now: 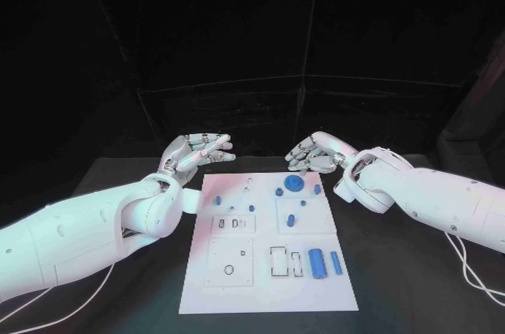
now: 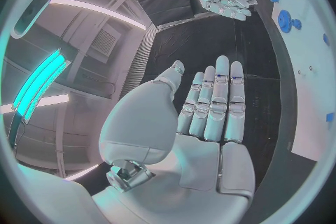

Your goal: Assemble the parts on the task board

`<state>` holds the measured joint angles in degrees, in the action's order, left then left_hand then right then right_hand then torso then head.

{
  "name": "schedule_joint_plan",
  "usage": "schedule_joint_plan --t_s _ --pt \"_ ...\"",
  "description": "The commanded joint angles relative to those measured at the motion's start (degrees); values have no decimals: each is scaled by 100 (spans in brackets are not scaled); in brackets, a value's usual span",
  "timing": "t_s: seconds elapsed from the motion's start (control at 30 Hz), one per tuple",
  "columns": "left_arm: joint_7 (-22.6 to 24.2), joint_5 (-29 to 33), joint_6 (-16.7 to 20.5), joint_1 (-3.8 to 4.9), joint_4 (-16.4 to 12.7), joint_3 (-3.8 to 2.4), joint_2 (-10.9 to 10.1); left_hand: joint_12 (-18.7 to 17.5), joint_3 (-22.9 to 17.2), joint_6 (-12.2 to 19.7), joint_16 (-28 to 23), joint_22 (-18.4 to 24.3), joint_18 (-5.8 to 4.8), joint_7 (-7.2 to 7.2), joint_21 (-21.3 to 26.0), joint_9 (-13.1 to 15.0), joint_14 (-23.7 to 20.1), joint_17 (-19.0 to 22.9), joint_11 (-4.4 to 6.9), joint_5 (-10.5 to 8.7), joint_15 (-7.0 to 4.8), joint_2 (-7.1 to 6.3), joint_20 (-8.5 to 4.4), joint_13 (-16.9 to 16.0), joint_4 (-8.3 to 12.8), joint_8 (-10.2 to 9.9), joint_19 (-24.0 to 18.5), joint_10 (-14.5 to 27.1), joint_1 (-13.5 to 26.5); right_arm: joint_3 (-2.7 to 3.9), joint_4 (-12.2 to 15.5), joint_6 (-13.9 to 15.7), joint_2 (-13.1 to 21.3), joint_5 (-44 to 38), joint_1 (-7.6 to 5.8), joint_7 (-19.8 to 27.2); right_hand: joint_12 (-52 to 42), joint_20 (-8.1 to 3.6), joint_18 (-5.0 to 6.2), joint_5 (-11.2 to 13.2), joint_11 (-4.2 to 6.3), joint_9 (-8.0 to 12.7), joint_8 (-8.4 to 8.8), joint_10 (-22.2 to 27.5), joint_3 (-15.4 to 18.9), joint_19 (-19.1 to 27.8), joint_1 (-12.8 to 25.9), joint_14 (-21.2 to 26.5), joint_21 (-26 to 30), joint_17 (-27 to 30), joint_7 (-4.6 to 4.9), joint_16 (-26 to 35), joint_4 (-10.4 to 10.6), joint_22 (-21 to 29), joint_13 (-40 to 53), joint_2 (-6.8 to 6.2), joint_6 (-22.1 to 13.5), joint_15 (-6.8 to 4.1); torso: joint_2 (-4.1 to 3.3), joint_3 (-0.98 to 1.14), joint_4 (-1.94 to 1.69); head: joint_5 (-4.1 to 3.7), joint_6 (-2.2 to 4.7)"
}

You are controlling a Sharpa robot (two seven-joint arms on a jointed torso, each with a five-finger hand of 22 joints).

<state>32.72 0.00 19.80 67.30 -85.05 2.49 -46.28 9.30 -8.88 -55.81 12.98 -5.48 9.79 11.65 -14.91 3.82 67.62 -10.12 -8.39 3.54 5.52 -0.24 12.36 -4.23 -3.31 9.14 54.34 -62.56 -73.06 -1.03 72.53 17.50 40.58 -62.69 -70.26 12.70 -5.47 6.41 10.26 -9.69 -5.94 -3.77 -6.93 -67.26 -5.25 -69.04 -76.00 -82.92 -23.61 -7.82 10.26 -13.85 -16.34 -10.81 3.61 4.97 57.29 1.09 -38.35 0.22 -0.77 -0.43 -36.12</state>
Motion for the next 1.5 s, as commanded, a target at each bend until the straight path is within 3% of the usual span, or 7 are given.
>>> schedule_joint_plan --t_s 0.03,0.23,0.33,0.4,0.63,1.03,1.5 --pt "-23 -109 -161 9 -169 -5 -70 -57 0 -29 -51 18 85 21 7 -10 17 -8 -6 -1 5 -19 0 11 32 -44 47 -24 -31 -2 -10 -311 -52 -1511 -28 -643 43 -107 25 38 37 -3 63 -113 41 -251 36 -367 -274 -170 -40 -293 24 -142 6 -71 24 -79 -130 -14 -23 -33 -7" --pt "-64 -110 -204 7 -402 -4 -157 -124 -2 -13 -131 50 81 47 47 -11 -4 -25 -28 -1 23 -13 9 17 41 -98 68 -2 -5 0 -19 -367 -176 -2237 -52 -998 177 -194 -2 -6 68 -6 219 -93 33 -540 246 -362 -1126 -1104 -34 -2078 28 -646 12 -149 39 -111 -224 -26 -58 -81 23" --pt "-81 -111 -209 6 -442 -3 -169 -133 1 -10 -135 53 81 54 49 -11 6 -32 -33 -2 24 -14 9 17 40 -106 77 0 4 1 -9 -341 -218 -2385 -54 -1100 168 -173 -14 -56 50 -6 258 0 20 -527 313 -334 -1405 -1355 -17 -2542 34 -826 16 -171 40 -111 -256 -24 -53 -69 31" --pt "-90 -111 -212 6 -457 -3 -168 -134 2 -10 -135 53 81 54 49 -11 7 -32 -33 -2 24 -14 9 17 39 -107 78 1 5 1 3 -361 -254 -2500 -55 -1177 169 -151 -17 -85 37 -6 284 84 -4 -516 346 -345 -1683 -1993 -1 -3255 36 -1006 17 -181 40 -91 -279 -22 -62 -83 39" --pt "-110 -111 -233 5 -499 -2 -170 -140 4 -9 -140 55 81 57 51 -11 10 -35 -36 -3 25 -15 10 17 38 -112 84 2 12 3 11 -641 -367 -2817 -58 -1414 167 -77 -136 -11 4 -2 316 273 -4 -622 391 -320 -2773 -3248 -14 -4470 65 -2191 22 -231 -39 -66 -321 -25 -73 -94 41" --pt "-149 -110 -235 5 -563 -2 -209 -166 13 5 -174 68 79 70 64 -11 2 -46 -48 -3 36 -9 15 17 33 -136 100 16 36 3 -84 -955 -550 -3029 -59 -1533 121 -15 -227 -6 5 -8 301 295 -54 -617 341 -251 -3700 -4139 -40 -5360 102 -3199 37 -194 -69 -58 -368 -28 -90 -92 10" --pt "-161 -110 -236 8 -641 -2 -275 -181 17 17 -196 78 78 79 77 -11 -3 -54 -56 -3 42 4 20 17 26 -153 104 26 53 2 -214 -1250 -663 -3118 -59 -1573 107 -8 -273 -3 21 -17 267 198 -210 -636 306 -236 -4091 -4430 -44 -5683 85 -3632 29 -102 65 -65 -396 -29 -83 -81 -38"
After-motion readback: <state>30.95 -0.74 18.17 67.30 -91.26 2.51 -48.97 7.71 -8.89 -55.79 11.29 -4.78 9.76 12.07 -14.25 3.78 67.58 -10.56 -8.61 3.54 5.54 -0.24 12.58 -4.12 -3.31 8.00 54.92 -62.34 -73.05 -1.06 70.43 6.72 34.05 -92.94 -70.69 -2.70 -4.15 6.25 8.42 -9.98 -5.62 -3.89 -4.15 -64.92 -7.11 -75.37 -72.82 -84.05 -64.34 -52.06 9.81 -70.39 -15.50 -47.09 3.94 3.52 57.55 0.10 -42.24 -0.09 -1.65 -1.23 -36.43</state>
